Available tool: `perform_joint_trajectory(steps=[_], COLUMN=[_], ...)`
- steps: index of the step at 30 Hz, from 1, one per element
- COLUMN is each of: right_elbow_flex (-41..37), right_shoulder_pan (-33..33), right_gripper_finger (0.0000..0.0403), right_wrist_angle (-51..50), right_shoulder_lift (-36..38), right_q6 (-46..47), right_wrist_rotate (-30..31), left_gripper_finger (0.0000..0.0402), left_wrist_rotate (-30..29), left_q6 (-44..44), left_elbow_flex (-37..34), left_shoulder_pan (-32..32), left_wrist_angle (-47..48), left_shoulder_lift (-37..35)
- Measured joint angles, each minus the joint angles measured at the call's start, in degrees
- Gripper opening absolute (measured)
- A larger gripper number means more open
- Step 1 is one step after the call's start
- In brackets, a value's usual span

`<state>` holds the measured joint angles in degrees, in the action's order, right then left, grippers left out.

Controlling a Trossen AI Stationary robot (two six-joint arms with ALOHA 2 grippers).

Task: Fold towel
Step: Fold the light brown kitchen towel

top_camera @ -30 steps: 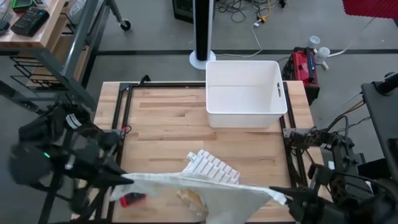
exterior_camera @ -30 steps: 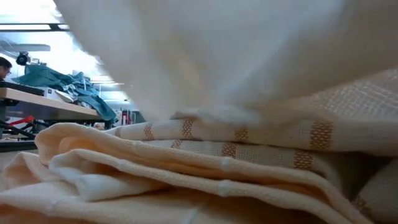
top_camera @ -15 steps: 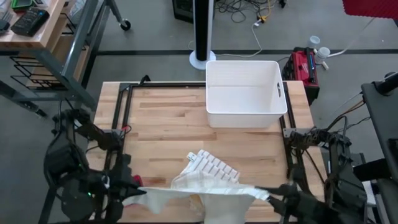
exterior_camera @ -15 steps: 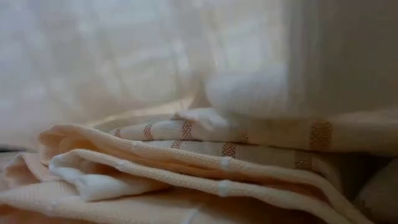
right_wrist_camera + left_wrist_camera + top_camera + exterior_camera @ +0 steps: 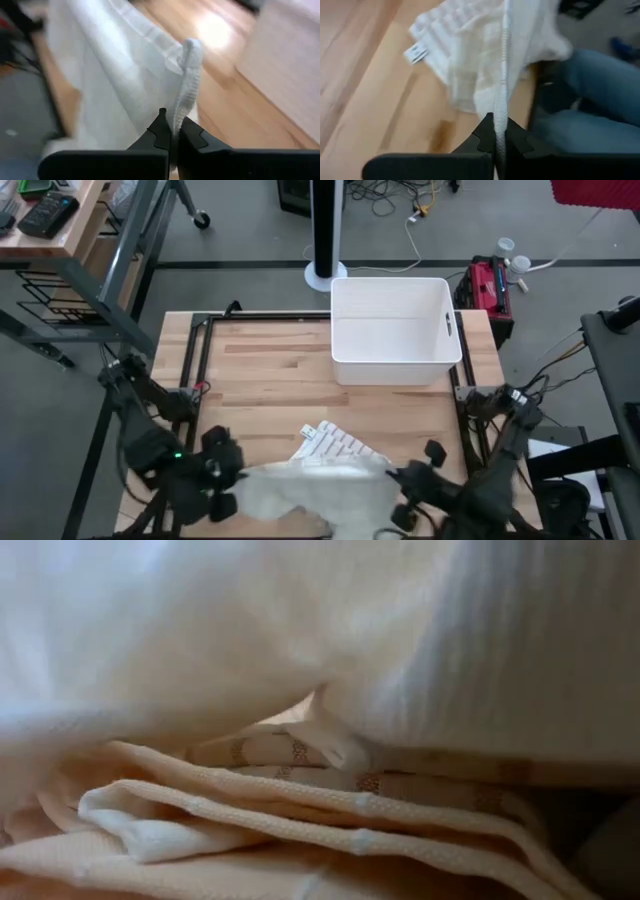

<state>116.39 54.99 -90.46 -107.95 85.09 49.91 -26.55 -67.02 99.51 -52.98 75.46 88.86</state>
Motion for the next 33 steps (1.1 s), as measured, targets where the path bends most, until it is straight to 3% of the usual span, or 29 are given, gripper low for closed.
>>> perform_joint_trajectory(steps=[7,12,16,22,27,33], right_elbow_flex=[-12.4,-16.9,-17.4,-16.5,-16.3,-16.6], right_shoulder_pan=[-7.5,-11.7,-14.6,-16.8,-13.9,-6.2], right_gripper_finger=[0.0000,0.0012,0.0064,0.0163,0.0216,0.0237], right_wrist_angle=[0.5,0.3,0.6,0.4,0.5,0.5], right_shoulder_lift=[0.0,-0.1,-0.1,0.6,2.5,3.2], right_q6=[0.4,-1.0,-4.0,-8.1,-6.2,4.9], right_wrist_rotate=[-8.6,-14.6,-19.0,-19.4,-19.7,-22.9], left_gripper_finger=[0.0001,0.0025,0.0067,0.0146,0.0183,0.0182], left_wrist_rotate=[7.5,9.0,12.0,15.1,23.2,24.4], left_q6=[5.0,10.7,18.1,22.5,17.8,0.9], left_elbow_flex=[-12.4,-18.4,-20.0,-19.4,-19.7,-24.6], left_shoulder_pan=[11.7,19.2,24.2,28.6,25.4,13.0], left_wrist_angle=[-1.1,-2.8,-8.2,-8.9,-9.0,-15.6], left_shoulder_lift=[0.0,-0.1,-0.3,-0.9,-3.1,-4.5])
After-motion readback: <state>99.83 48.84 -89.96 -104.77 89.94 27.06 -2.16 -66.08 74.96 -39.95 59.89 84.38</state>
